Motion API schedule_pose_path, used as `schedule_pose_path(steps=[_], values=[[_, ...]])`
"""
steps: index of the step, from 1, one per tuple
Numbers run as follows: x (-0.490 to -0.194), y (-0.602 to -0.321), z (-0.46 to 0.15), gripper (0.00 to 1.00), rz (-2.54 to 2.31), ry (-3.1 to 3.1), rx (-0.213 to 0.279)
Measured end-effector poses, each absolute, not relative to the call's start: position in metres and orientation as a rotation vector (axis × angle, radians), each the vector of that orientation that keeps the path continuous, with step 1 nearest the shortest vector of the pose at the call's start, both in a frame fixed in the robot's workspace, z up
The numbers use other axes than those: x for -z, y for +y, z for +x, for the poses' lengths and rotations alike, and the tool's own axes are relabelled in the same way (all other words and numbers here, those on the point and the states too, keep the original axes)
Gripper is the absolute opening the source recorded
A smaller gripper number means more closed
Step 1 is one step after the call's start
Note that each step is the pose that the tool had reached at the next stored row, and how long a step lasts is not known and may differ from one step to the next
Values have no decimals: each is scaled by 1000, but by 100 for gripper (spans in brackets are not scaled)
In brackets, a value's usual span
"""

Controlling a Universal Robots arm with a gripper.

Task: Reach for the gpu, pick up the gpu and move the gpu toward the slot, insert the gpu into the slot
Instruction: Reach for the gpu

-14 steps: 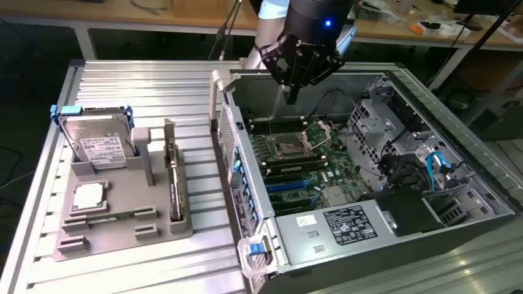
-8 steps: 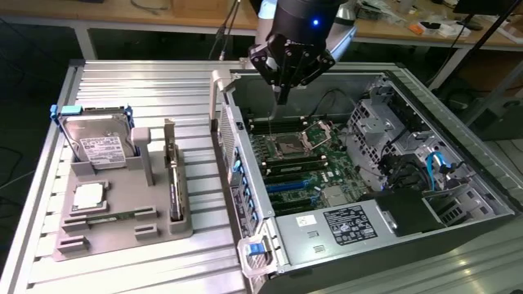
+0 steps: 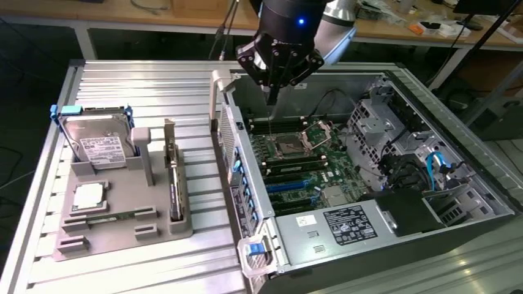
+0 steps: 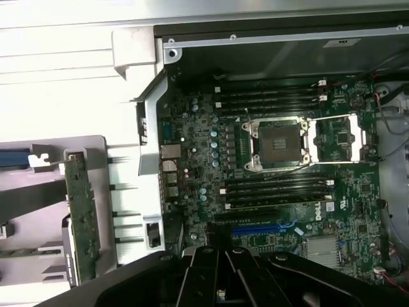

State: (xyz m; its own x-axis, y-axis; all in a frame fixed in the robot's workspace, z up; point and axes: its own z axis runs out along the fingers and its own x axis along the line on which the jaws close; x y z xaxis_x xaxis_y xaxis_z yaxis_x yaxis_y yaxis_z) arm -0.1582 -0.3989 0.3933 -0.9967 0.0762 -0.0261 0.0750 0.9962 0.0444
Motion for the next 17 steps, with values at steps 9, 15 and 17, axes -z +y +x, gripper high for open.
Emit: schedule_pose_path(steps=[9,15,17], values=[[-393,-399,-183,11,118,3109,-68],[-393,-399,-206,11,118,3107,-68],[-393,-399,-210,11,118,3107,-68]])
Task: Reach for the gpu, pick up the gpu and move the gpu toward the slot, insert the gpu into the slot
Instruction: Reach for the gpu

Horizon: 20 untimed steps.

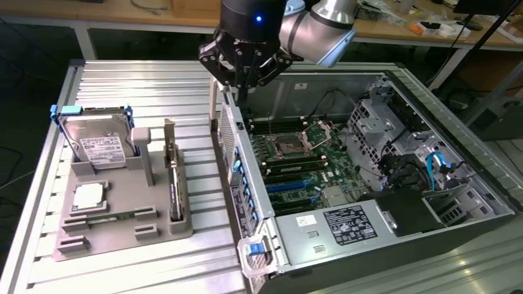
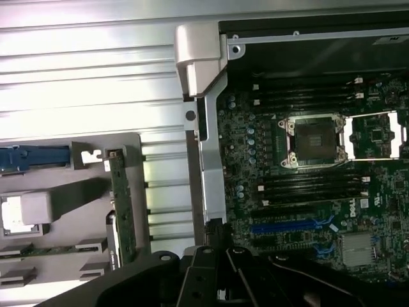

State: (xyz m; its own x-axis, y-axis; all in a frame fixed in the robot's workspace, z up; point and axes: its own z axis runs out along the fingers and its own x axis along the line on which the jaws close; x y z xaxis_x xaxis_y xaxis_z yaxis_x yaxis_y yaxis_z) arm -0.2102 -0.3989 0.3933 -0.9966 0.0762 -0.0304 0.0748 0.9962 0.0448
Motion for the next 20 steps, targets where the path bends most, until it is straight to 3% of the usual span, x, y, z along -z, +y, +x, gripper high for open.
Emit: schedule_pose_path(steps=[20], values=[[-393,-399,-286,11,117,3103,-68]])
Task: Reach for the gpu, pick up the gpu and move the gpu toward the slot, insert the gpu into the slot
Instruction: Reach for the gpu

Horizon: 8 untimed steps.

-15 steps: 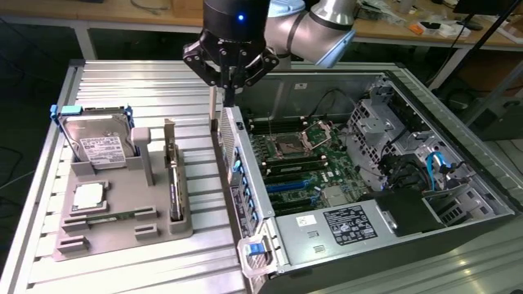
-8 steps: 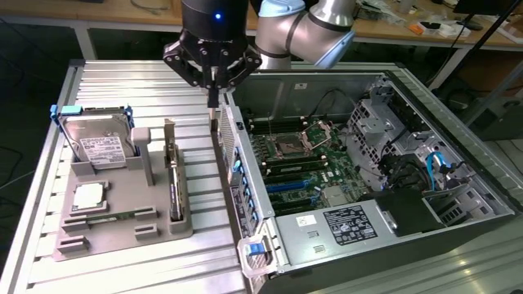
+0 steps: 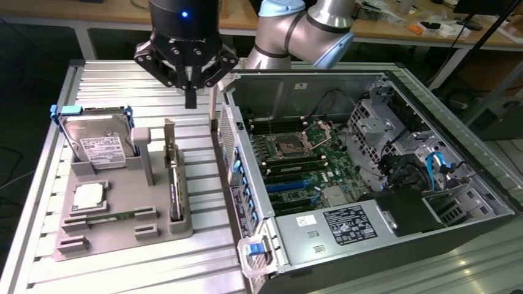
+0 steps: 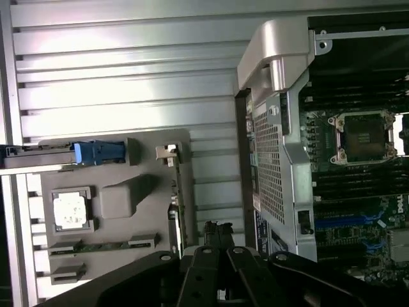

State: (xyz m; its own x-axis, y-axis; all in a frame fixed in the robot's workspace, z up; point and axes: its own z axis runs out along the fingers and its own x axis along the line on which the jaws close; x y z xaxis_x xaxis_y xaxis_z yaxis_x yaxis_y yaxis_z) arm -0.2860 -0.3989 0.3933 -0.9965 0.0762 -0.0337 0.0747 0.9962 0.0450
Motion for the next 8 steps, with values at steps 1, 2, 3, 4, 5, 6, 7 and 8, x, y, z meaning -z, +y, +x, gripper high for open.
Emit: schedule_pose_path(steps=[1,2,3,4,5,6,7,8], values=[[-393,-399,-290,11,117,3103,-68],[-393,-399,-294,11,117,3103,-68],[-393,-399,-298,11,117,3103,-68],[-393,-399,-301,11,117,3103,-68],[-393,-399,-304,11,117,3103,-68],[-393,-399,-308,11,117,3103,-68],[-393,-399,-312,11,117,3103,-68],[-393,-399,-315,11,117,3102,-68]])
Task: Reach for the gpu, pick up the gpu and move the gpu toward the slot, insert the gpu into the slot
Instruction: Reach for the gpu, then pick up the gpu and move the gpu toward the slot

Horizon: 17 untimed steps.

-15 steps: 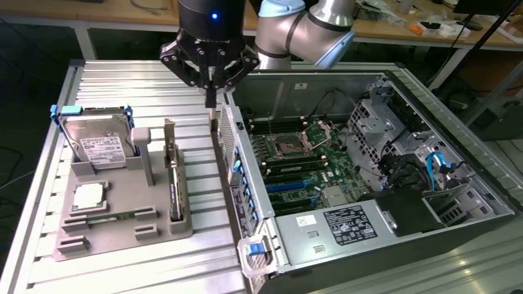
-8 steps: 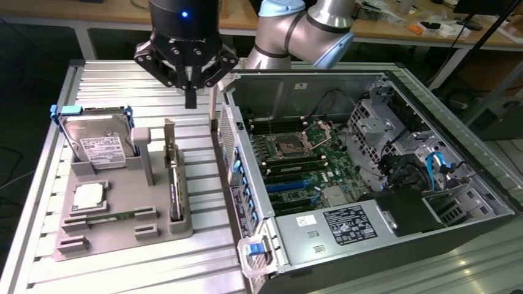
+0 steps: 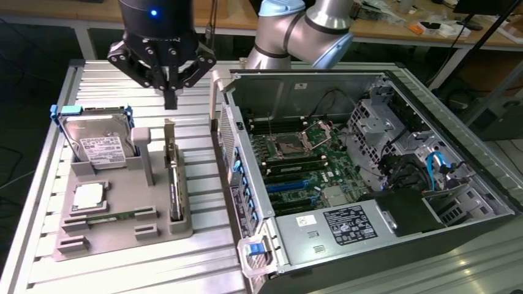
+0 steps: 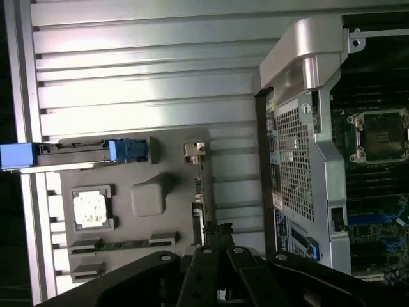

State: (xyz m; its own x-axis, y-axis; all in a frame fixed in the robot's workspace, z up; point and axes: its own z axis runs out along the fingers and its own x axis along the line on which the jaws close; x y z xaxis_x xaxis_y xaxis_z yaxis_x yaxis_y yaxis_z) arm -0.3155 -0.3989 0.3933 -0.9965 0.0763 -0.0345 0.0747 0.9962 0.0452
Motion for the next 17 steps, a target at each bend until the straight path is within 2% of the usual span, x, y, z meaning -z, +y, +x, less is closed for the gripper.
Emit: schedule_pose_path(steps=[6,17], values=[[-393,-399,-339,11,117,3102,-68],[-393,-399,-340,11,63,3105,-69]])
